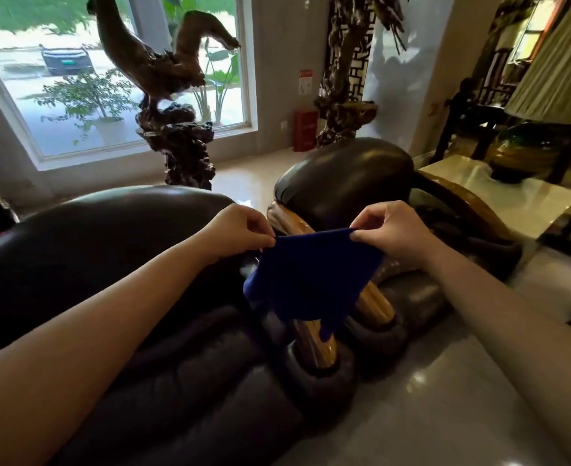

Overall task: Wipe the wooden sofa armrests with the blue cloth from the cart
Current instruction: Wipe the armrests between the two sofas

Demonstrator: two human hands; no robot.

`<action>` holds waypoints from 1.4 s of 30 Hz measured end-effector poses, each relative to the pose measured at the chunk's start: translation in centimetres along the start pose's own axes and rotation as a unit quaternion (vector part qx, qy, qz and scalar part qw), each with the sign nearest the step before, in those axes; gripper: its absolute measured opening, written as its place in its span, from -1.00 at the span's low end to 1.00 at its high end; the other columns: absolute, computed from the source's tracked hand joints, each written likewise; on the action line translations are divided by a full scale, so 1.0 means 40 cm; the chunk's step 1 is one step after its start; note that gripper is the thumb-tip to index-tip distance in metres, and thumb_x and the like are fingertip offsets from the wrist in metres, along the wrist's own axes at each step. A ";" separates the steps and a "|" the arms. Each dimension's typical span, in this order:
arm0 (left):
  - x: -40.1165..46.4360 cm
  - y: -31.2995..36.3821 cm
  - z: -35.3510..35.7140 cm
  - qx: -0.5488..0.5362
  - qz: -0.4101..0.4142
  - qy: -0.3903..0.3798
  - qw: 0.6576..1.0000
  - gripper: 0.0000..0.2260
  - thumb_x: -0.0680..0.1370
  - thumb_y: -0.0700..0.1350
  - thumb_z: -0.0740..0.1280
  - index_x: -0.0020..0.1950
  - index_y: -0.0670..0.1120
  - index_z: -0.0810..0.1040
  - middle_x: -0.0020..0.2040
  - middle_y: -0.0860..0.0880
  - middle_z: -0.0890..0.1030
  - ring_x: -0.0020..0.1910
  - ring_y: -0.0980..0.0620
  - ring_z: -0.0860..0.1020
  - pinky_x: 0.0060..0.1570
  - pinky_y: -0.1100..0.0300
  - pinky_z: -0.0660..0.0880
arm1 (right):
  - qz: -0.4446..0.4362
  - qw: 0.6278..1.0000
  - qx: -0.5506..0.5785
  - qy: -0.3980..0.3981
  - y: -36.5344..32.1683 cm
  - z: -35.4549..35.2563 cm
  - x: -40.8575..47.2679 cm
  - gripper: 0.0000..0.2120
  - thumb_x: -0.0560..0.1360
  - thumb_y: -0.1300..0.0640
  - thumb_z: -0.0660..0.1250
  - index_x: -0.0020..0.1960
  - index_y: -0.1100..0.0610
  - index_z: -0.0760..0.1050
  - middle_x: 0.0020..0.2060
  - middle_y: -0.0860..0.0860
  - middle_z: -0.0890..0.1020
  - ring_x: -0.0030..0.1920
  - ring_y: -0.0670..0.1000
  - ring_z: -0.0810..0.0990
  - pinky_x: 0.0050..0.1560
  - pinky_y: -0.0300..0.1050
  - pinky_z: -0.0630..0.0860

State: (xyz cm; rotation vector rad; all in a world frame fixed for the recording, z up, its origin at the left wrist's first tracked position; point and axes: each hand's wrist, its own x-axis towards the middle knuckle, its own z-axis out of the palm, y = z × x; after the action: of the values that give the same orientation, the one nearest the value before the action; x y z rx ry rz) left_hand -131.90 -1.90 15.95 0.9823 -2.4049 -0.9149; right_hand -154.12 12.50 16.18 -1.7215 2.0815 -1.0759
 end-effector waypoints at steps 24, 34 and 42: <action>-0.003 -0.302 0.872 -0.051 -0.289 0.060 0.954 -0.87 0.39 -0.19 0.44 -0.22 0.05 0.60 -0.25 0.08 0.59 -0.23 0.17 0.56 -0.19 0.36 0.51 | 0.054 0.953 0.081 -0.288 0.853 0.348 0.001 -0.77 0.36 0.23 0.45 -0.23 -0.09 0.54 -0.30 -0.11 0.62 -0.18 -0.23 0.60 -0.25 -0.39 0.52; 0.054 -0.509 1.055 -0.036 -0.280 0.059 0.958 -0.84 0.43 -0.17 0.40 -0.19 0.12 0.54 -0.22 0.12 0.53 -0.19 0.23 0.53 -0.22 0.49 0.45 | 0.063 0.957 0.069 -0.275 1.046 0.547 -0.014 -0.81 0.39 0.20 0.42 -0.20 -0.09 0.53 -0.26 -0.15 0.60 -0.17 -0.23 0.57 -0.29 -0.33 0.53; 0.130 -0.705 1.225 -0.008 -0.197 0.131 0.972 -0.82 0.45 -0.18 0.37 -0.13 0.12 0.51 -0.18 0.20 0.47 -0.06 0.30 0.48 -0.11 0.48 0.43 | 0.030 0.976 0.062 -0.207 1.202 0.747 0.014 -0.83 0.41 0.23 0.39 -0.15 -0.02 0.50 -0.23 -0.15 0.56 -0.15 -0.21 0.54 -0.16 -0.34 0.45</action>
State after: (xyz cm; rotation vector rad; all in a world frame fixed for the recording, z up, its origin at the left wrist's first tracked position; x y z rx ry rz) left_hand -149.41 -0.21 -38.04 1.5060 -2.0167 -0.8643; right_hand -172.49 2.31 -36.40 -1.6431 1.7565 -0.7321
